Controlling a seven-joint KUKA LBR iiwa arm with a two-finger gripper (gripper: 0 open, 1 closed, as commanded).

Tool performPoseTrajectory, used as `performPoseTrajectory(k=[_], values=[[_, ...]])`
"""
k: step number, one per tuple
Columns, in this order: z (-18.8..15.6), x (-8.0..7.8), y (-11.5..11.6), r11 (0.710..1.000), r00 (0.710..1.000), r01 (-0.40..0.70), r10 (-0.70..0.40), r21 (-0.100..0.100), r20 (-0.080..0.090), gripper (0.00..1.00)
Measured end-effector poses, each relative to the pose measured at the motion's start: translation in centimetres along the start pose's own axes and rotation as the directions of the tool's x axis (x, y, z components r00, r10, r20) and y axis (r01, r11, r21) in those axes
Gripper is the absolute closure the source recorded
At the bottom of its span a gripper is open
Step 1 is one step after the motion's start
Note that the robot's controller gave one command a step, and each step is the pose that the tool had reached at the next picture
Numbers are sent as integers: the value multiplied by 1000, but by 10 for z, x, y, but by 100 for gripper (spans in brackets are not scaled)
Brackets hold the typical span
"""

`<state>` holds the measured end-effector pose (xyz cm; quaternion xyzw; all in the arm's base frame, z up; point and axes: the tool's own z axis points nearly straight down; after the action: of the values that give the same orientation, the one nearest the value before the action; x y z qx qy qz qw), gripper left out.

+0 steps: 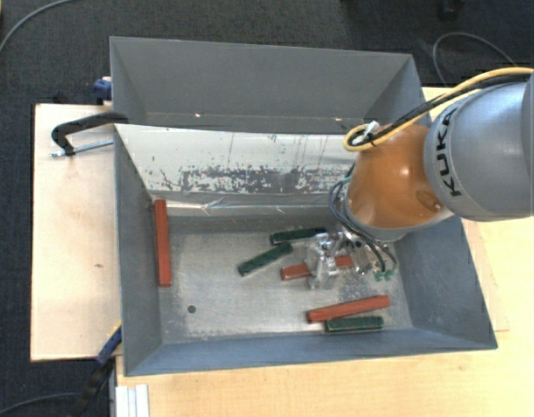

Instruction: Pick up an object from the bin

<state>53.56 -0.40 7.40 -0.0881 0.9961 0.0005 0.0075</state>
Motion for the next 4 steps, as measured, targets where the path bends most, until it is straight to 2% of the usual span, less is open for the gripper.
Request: performPoseTrajectory(k=[1,2,3,4], values=[[-136,-11,2,991,991,137,-137,2,1,100],[-131,-9,2,991,991,136,-136,-2,-9,0],[6,-14,17,936,936,351,-351,-7,-12,0],[-2,-19,17,937,937,350,-350,-2,2,100]])
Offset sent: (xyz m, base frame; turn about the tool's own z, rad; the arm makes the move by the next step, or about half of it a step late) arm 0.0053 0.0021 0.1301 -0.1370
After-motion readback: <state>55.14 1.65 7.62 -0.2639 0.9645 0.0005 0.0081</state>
